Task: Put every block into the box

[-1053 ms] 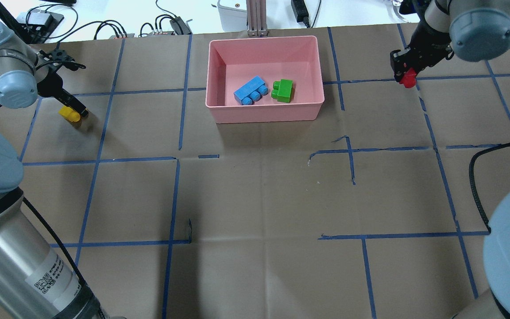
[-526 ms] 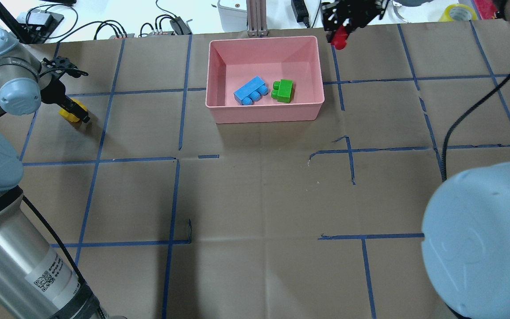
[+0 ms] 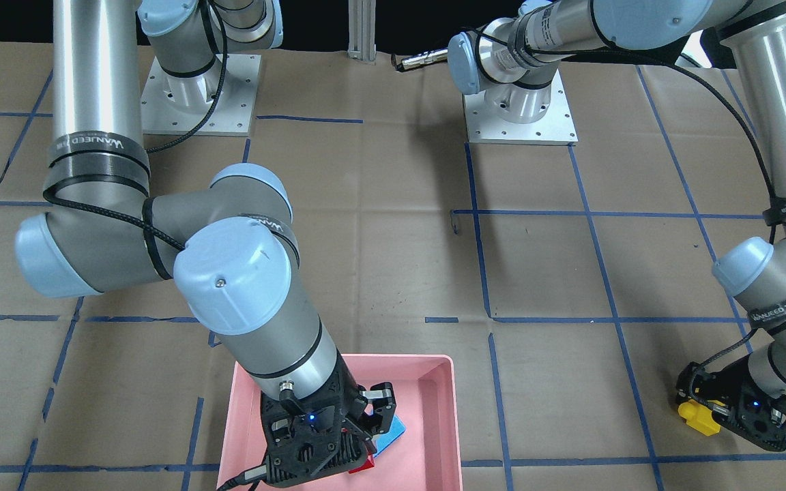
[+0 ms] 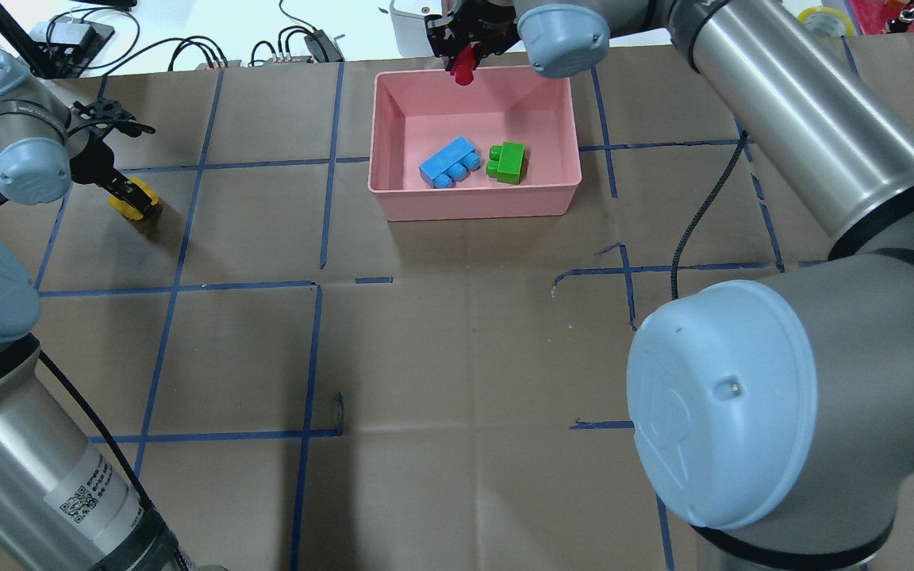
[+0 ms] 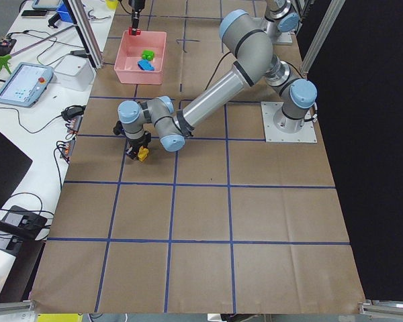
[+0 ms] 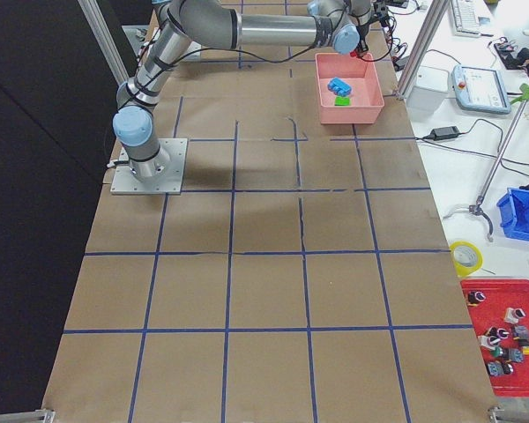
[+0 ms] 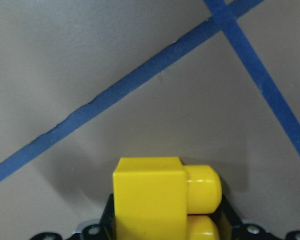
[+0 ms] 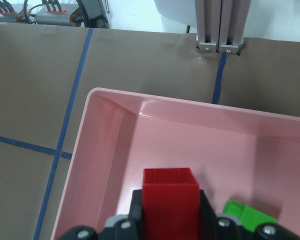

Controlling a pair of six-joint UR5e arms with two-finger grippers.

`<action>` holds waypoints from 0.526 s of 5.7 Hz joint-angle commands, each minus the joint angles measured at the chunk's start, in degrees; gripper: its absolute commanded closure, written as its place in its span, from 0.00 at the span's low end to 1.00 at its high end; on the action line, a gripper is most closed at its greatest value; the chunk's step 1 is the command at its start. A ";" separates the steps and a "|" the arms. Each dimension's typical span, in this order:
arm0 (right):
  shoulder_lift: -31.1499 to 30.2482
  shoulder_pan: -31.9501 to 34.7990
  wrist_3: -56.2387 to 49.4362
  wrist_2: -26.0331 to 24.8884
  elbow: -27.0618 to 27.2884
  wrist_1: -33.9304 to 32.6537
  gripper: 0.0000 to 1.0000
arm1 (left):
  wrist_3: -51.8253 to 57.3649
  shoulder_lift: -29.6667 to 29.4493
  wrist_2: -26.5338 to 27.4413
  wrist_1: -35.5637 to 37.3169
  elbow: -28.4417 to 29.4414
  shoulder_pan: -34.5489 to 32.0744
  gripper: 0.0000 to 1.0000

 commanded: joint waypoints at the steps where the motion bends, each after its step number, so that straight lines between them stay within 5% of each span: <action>1: 0.16 0.39 0.38 -0.05 0.95 -1.25 0.01 | -0.42 0.78 0.01 -0.22 1.39 0.00 0.81; 3: 0.50 0.39 0.20 -0.58 1.31 -1.34 0.00 | -3.41 4.72 0.19 -7.63 8.13 -0.17 0.84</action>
